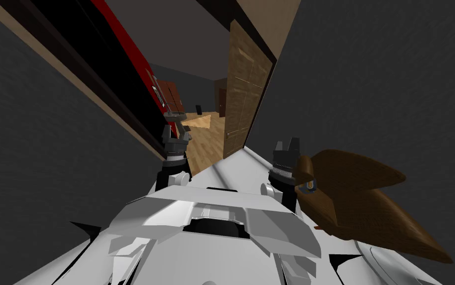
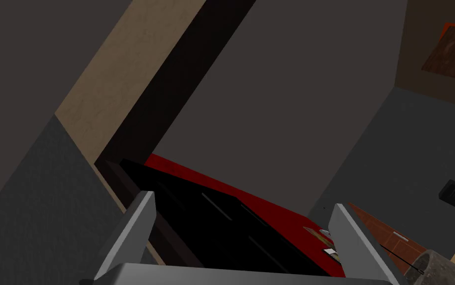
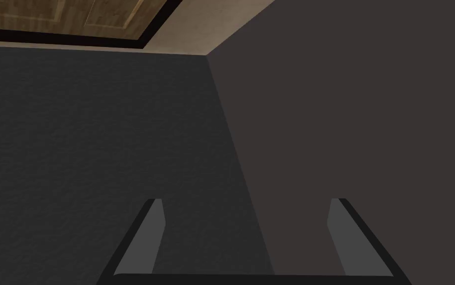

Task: Push the door open

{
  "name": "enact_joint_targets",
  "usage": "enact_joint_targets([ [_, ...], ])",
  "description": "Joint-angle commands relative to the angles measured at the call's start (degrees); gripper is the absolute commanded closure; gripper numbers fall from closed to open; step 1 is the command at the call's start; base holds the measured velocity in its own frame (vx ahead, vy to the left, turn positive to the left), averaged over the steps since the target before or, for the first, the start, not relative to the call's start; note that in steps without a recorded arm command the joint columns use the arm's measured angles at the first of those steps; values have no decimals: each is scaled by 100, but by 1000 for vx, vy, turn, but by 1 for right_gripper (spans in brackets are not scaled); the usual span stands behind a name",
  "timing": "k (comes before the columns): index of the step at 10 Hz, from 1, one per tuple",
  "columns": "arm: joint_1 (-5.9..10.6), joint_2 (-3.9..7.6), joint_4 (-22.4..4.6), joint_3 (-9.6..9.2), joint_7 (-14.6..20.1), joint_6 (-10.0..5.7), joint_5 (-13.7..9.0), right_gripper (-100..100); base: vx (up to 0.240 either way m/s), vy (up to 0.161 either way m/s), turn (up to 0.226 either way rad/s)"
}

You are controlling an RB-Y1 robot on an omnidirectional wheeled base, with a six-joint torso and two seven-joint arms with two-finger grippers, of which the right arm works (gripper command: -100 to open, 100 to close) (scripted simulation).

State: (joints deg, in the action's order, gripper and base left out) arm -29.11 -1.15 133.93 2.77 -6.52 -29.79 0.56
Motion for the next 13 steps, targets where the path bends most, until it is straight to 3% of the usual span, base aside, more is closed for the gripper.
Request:
enact_joint_targets([
  [1,83,57,-218,-129,29,-34,-7,-100,141,16,-15],
  [13,626,326,-1640,-971,219,-254,-54,-100,118,-25,-11],
])
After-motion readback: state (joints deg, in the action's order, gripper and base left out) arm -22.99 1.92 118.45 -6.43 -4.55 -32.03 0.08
